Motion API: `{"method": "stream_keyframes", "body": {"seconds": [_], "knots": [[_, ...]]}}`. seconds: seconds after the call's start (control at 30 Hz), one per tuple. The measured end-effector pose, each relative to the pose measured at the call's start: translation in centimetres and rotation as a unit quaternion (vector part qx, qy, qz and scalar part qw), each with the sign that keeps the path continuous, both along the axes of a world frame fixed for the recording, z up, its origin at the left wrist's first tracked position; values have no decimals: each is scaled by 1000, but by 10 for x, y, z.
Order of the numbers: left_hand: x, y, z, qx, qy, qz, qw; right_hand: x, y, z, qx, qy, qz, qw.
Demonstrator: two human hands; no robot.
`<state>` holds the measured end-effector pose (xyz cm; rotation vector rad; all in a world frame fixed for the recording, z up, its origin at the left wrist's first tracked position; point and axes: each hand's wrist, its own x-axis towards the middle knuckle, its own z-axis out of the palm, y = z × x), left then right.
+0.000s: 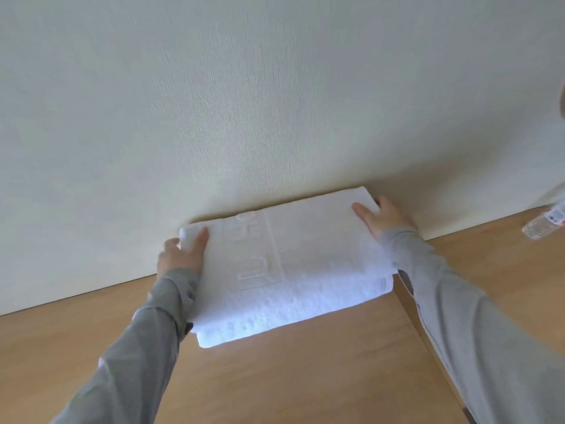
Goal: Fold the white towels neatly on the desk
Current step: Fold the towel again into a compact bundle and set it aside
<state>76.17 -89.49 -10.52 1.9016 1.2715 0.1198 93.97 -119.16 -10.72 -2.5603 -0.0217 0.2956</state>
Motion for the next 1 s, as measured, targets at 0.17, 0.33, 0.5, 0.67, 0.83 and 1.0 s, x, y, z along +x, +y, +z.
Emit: {"method": "stream_keyframes", "body": {"seconds": [0.17,0.33,0.5,0.67,0.83,1.0], "knots": [[-6,-64,17,369,-75,-174,910,-46,34,13,-79,-276,187,939],[-1,-95,-10,340,85,-341,872,-83,60,-17,-186,-165,273,929],[-2,-90,-15,321,102,-353,873,-82,63,-18,-204,-157,262,930],[-5,-72,21,275,121,-387,872,-85,68,19,-204,-102,273,935],[-30,-31,93,342,83,-310,883,-107,96,88,-167,-186,283,926],[-83,16,159,400,69,-256,877,-141,152,152,-181,-253,294,904]]}}
